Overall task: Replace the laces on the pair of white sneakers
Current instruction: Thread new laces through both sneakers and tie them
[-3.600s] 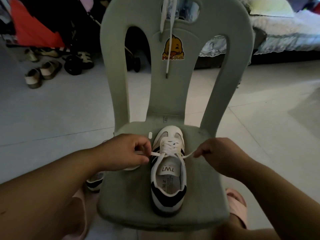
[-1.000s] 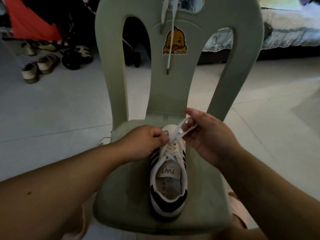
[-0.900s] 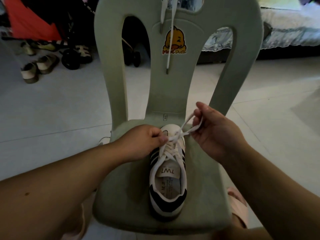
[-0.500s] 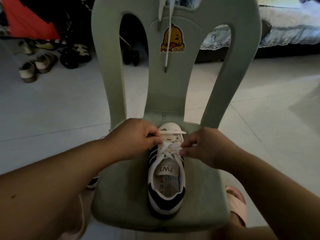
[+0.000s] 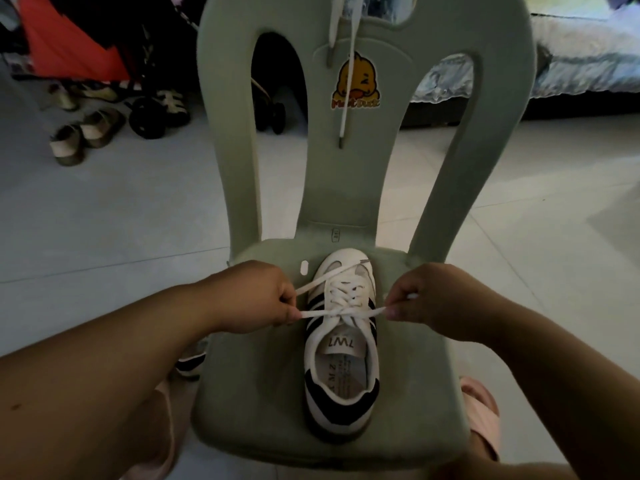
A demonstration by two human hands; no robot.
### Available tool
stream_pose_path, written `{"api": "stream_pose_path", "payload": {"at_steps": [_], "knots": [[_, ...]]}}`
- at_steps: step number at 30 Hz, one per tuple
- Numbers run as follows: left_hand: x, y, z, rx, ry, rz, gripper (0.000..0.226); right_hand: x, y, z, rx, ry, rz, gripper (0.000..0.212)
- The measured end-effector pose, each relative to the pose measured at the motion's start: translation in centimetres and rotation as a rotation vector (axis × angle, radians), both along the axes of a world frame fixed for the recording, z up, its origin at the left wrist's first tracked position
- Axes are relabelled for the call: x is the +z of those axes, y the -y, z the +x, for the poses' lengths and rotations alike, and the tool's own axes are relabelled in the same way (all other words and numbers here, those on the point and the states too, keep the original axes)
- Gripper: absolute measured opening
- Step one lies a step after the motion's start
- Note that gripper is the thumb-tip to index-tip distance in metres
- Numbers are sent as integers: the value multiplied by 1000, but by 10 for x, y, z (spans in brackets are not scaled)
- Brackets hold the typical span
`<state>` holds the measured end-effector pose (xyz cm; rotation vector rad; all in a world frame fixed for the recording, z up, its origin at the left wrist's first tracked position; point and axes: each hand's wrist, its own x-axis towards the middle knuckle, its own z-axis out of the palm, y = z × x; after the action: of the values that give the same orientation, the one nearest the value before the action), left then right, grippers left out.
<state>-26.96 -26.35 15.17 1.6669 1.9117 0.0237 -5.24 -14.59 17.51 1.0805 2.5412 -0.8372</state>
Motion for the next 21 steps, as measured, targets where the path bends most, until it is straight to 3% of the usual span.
{"api": "stream_pose_path", "payload": {"at_steps": [2,5,6,8,10,15,18,21], "knots": [[2,-2,-1,1,2,15,27,-1,1,2,-61,-108,104,4],[4,-2,-1,-2,5,42,29,1,7,6,-269,-275,336,14],[5,-1,0,-6,3,54,30,4,11,7,-344,-239,277,24],[6,2,1,-12,-2,80,28,4,28,3,-467,-116,-45,41],[7,4,1,-12,-10,108,26,-3,48,-2,-586,-121,-292,43],[7,11,-1,3,-18,163,25,-19,72,-16,-837,-510,-439,11],[12,13,-3,7,-9,152,20,-15,71,-23,-899,-648,-576,8],[23,9,-8,34,-12,173,13,-15,64,-28,-872,-671,-628,8]]}}
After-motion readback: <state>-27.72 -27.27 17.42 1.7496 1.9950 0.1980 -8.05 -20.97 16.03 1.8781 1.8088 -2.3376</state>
